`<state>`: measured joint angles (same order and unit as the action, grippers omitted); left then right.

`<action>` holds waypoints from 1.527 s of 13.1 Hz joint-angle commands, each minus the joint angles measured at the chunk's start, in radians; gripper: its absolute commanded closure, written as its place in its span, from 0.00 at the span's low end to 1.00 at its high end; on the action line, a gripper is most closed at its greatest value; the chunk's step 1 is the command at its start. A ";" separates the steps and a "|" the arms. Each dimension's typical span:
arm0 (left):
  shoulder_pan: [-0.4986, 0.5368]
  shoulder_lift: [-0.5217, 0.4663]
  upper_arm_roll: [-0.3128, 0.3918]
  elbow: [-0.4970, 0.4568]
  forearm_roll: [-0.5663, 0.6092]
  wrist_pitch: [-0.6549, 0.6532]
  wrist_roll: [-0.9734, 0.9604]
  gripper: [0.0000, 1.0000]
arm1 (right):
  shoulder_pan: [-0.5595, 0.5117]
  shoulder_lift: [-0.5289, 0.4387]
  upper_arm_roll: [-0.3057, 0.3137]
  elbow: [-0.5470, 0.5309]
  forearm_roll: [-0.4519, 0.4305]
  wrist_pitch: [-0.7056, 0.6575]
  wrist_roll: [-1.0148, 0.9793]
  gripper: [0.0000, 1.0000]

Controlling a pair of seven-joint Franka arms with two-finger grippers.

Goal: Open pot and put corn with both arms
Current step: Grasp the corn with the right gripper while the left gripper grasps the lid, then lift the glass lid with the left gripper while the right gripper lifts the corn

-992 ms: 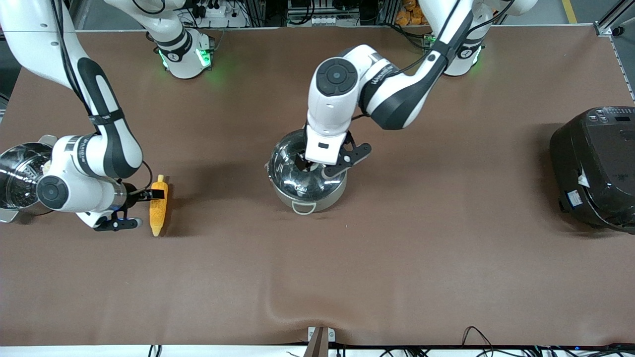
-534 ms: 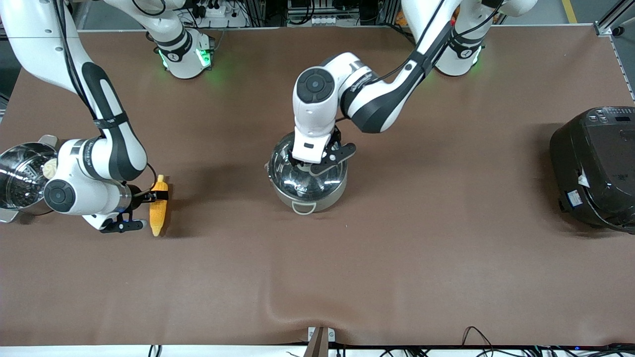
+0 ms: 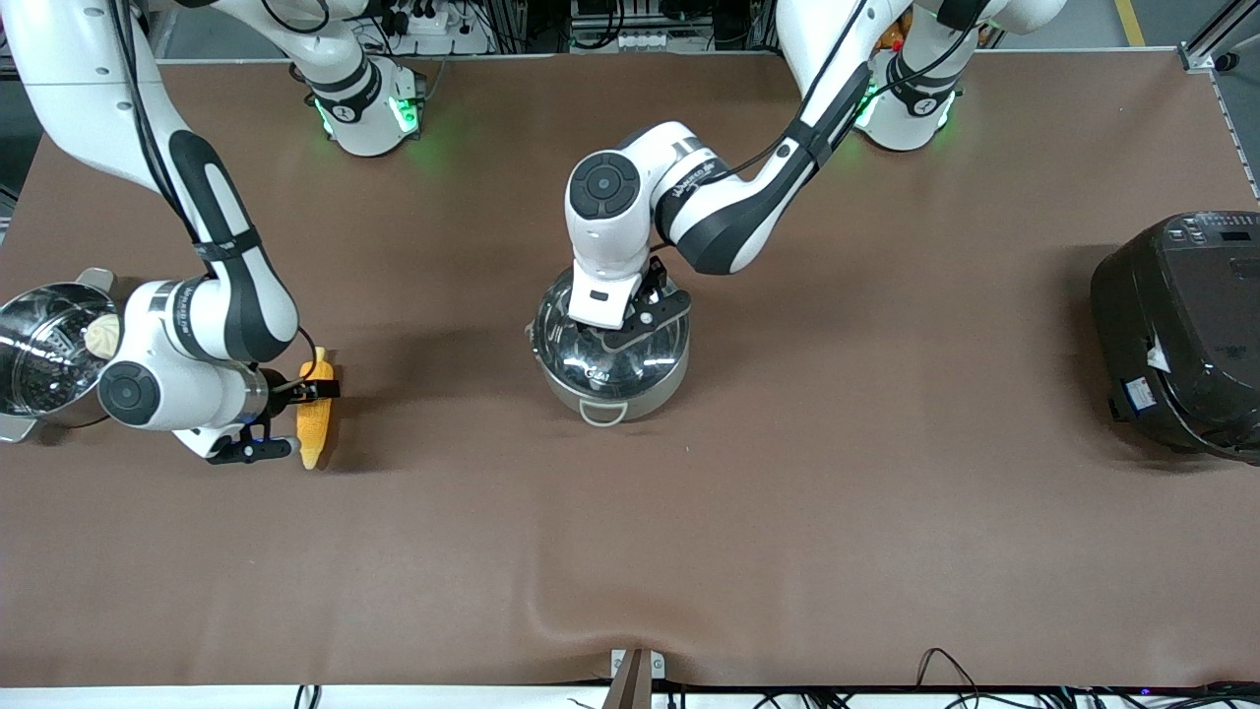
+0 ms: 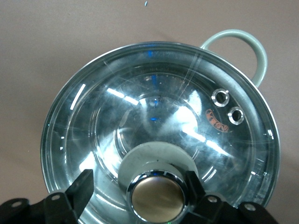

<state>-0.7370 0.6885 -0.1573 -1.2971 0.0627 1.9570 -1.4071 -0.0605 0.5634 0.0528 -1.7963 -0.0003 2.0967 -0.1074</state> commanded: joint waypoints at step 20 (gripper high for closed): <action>0.312 -0.490 -0.001 -0.227 0.014 -0.219 0.463 1.00 | 0.080 -0.029 0.013 0.147 -0.004 -0.199 -0.227 1.00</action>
<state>-0.5208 0.3390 -0.1434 -1.3584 0.0703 1.7281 -1.0767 -0.0088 0.5538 0.0660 -1.6992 -0.0005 1.9634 -0.2928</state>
